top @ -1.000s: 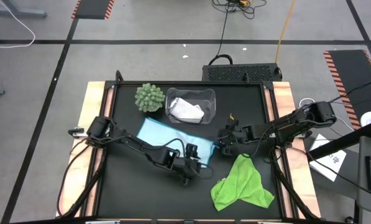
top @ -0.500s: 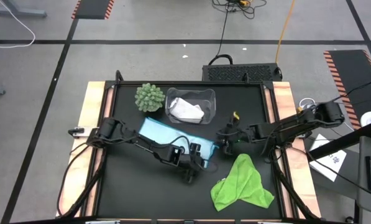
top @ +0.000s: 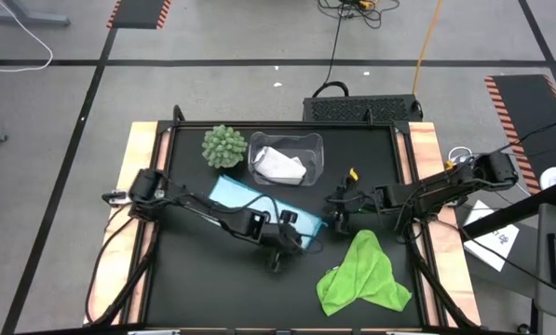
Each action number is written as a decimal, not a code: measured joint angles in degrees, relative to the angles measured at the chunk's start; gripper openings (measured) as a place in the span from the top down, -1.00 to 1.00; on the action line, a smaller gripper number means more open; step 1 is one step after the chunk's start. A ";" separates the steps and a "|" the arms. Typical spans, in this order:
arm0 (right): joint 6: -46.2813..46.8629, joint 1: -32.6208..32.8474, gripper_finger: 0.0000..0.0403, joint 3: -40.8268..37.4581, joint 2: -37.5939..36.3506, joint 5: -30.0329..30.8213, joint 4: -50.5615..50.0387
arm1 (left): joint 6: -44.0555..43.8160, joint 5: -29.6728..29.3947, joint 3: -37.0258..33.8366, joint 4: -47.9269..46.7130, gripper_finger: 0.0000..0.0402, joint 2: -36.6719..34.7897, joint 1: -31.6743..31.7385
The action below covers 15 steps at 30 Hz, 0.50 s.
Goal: Fold microfiber towels
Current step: Fold the blue towel
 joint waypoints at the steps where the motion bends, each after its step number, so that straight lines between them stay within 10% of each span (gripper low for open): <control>1: -0.64 0.32 0.20 0.04 0.03 -0.31 0.73 | 0.57 0.03 -0.02 0.00 0.98 -1.17 -0.40; 15: -8.91 8.52 0.18 0.04 0.02 -1.68 13.67 | -0.18 -0.81 0.04 -4.91 0.98 -12.61 1.19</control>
